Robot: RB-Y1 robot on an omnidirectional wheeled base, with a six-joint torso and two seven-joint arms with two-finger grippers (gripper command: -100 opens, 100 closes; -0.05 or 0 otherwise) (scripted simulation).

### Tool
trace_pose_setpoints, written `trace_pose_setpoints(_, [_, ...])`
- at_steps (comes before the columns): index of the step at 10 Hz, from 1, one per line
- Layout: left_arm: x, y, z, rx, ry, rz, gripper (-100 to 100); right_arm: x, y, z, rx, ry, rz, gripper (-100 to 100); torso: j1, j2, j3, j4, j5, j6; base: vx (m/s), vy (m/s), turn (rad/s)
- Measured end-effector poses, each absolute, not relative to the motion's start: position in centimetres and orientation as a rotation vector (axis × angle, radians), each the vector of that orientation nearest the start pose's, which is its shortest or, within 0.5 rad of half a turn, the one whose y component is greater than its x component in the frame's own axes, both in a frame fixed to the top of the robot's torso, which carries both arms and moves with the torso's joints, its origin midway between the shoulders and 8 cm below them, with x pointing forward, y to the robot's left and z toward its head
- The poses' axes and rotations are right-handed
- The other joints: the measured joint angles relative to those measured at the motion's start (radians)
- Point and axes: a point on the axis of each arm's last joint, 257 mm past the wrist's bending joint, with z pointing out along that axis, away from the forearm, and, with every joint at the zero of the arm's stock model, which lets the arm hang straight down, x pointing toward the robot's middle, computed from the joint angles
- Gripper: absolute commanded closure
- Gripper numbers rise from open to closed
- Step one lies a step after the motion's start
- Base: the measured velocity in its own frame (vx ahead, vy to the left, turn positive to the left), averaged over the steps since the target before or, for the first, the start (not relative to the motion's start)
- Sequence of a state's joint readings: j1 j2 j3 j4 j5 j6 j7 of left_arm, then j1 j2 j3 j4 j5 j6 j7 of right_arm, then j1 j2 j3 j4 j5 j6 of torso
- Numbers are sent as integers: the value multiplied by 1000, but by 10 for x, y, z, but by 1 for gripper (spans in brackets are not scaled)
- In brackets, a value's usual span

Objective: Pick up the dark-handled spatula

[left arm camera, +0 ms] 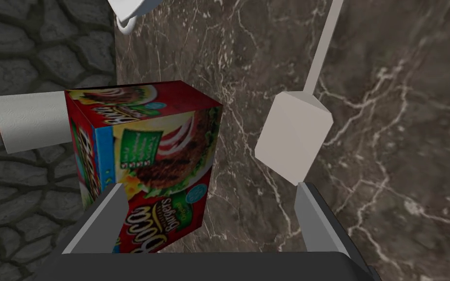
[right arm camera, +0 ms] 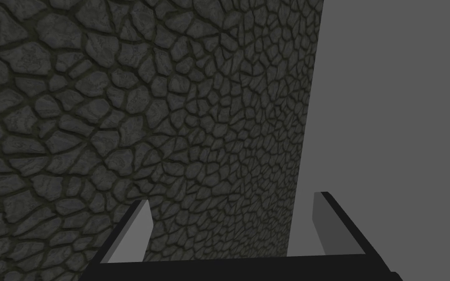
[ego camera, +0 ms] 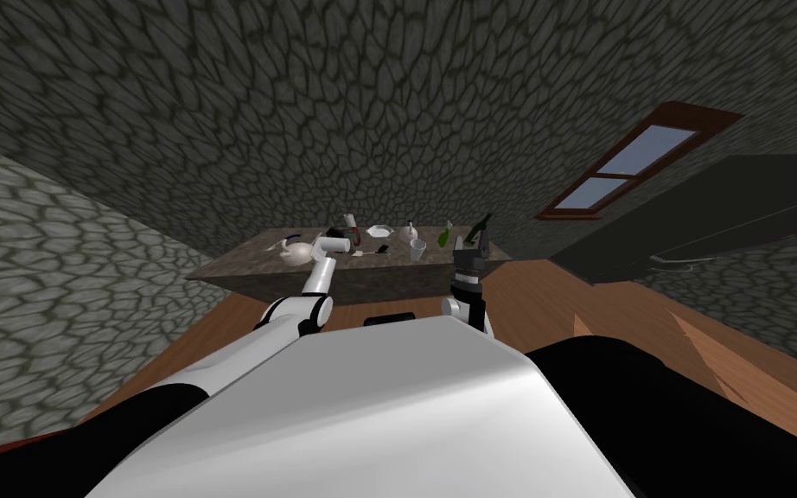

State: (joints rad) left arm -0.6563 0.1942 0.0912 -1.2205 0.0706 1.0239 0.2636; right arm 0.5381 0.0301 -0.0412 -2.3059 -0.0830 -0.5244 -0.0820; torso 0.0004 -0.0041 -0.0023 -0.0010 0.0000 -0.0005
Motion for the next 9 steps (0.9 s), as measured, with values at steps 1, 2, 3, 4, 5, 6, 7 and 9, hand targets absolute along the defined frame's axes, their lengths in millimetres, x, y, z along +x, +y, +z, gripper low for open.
trace_pose_setpoints(1, [633,246,-255,-1907,1602,-772,-100,326,-308,29,736,495,1375,0,0,0,0,0,0,0,68,1,-41])
trace_pose_setpoints(2, [630,238,-261,-1929,1636,-749,-100,326,-308,29,736,495,1375,0,-1,-1,0,0,0,0,60,-1,-23])
trace_pose_setpoints(3, [624,235,-271,-1956,1664,-715,-100,326,-308,29,736,495,1375,0,-1,0,0,0,0,0,23,-2,2])
trace_pose_setpoints(4, [622,235,-274,-1971,1676,-696,-100,326,-308,29,736,495,1375,0,-1,2,1,0,0,0,47,4,-36])
trace_pose_setpoints(5, [619,231,-278,-1991,1705,-673,-100,326,-308,29,736,495,1375,0,0,1,1,0,0,0,49,8,-32])
trace_pose_setpoints(6, [615,228,-283,-2011,1729,-644,-100,326,-308,29,736,495,1375,0,0,1,0,0,0,0,61,20,-42])
trace_pose_setpoints(7, [612,222,-287,-2032,1761,-616,-100,326,-308,29,736,495,1375,0,0,0,0,0,0,0,56,15,-29])
trace_pose_setpoints(9, [600,216,-294,-2073,1818,-554,-100,326,-308,29,736,495,1375,0,0,-1,0,0,0,0,73,5,-33])
